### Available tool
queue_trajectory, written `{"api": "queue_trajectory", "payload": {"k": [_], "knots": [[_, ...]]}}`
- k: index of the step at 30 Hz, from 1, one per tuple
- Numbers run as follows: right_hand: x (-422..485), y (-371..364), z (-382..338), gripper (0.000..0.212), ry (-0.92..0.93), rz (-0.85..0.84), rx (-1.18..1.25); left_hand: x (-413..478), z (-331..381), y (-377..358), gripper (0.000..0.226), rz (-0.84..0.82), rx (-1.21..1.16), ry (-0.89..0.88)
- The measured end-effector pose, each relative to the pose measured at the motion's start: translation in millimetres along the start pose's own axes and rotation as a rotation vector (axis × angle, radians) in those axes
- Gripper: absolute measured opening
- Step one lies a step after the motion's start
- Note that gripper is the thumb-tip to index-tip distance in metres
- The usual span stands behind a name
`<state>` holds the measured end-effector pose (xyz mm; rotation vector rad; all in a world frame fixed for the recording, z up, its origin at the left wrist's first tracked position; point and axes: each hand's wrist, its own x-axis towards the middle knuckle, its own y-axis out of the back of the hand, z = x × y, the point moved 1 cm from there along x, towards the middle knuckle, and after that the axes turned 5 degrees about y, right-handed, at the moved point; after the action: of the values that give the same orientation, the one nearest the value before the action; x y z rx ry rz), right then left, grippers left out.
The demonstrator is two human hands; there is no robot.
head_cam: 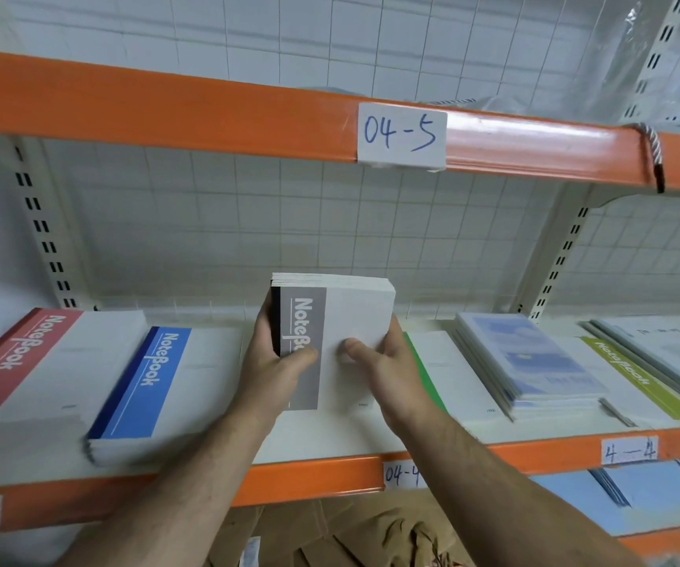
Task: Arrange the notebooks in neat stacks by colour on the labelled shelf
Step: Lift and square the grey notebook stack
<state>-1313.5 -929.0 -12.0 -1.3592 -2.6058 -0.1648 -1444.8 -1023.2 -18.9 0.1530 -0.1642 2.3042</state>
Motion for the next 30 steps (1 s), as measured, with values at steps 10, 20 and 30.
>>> {"api": "queue_trajectory", "payload": {"k": [10, 20, 30], "knots": [[5, -3, 0, 0.056, -0.034, 0.016, 0.048, -2, 0, 0, 0.089, -0.002, 0.06, 0.01], [1, 5, 9, 0.047, -0.048, -0.033, -0.275, 8, -14, 2, 0.057, 0.061, 0.127, 0.131], [19, 2, -1, 0.021, -0.279, 0.099, -0.156, 27, 9, 2, 0.03, -0.006, 0.436, 0.413]]}}
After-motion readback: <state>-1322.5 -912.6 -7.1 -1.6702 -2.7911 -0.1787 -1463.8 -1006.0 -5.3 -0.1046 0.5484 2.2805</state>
